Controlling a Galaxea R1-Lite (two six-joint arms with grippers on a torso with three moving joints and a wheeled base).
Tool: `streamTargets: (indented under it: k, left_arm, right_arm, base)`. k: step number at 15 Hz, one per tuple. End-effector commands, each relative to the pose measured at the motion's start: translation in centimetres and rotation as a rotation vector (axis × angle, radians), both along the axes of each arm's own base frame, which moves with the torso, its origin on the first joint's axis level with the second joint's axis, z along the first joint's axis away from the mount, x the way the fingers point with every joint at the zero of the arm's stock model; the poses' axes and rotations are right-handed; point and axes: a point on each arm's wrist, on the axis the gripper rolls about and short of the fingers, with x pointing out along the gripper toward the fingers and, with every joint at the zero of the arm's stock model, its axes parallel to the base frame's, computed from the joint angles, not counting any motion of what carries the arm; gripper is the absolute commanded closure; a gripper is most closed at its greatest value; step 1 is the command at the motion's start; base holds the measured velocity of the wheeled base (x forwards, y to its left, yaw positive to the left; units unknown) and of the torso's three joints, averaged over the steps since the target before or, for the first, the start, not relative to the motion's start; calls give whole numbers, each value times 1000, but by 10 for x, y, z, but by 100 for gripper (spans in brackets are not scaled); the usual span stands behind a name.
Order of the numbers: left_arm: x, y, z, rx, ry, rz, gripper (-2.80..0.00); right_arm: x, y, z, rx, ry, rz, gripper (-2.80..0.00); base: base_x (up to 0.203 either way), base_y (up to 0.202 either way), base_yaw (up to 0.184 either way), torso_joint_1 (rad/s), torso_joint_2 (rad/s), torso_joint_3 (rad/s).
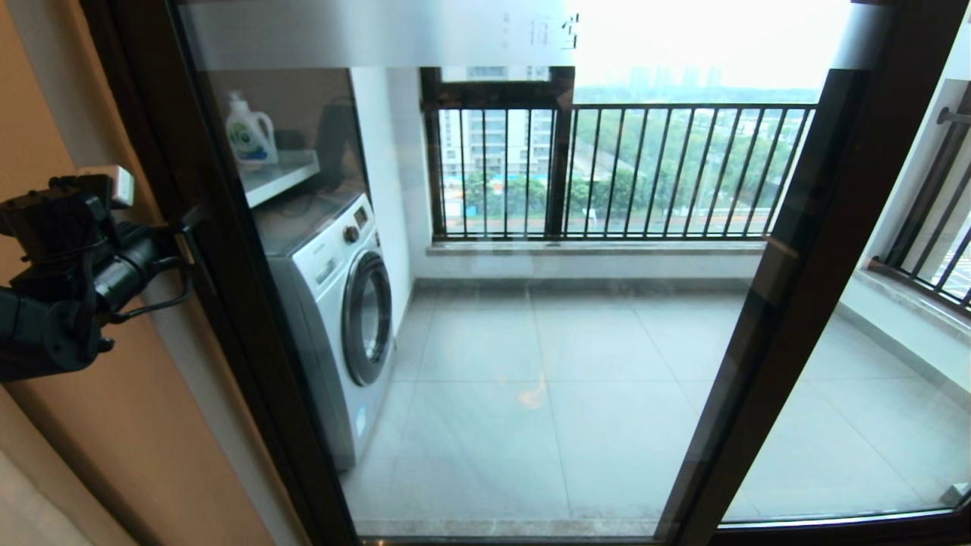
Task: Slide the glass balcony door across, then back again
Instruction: Open the slid door
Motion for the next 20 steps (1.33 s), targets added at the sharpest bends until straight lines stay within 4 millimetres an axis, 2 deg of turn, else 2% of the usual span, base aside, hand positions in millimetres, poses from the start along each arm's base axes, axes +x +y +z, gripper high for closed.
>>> streamTargets:
  k: [1, 10, 16, 20]
  left_arm:
    - [0, -29, 0, 1, 1, -75, 0]
    - [0, -41, 0, 0, 1, -76, 0]
    - [0, -42, 5, 2, -14, -79, 0]
    - [1, -54, 6, 3, -16, -106, 0]
  right_arm:
    - [1, 0, -3, -1, 11, 1, 0]
    - [1, 0, -3, -1, 11, 1, 0]
    - [1, 0, -3, -1, 11, 1, 0]
    - [1, 0, -3, -1, 12, 1, 0]
  base:
    - [0, 0, 0, 0, 0, 0]
    - [0, 0, 0, 0, 0, 0]
    - [0, 0, 0, 0, 0, 0]
    - [0, 0, 0, 0, 0, 0]
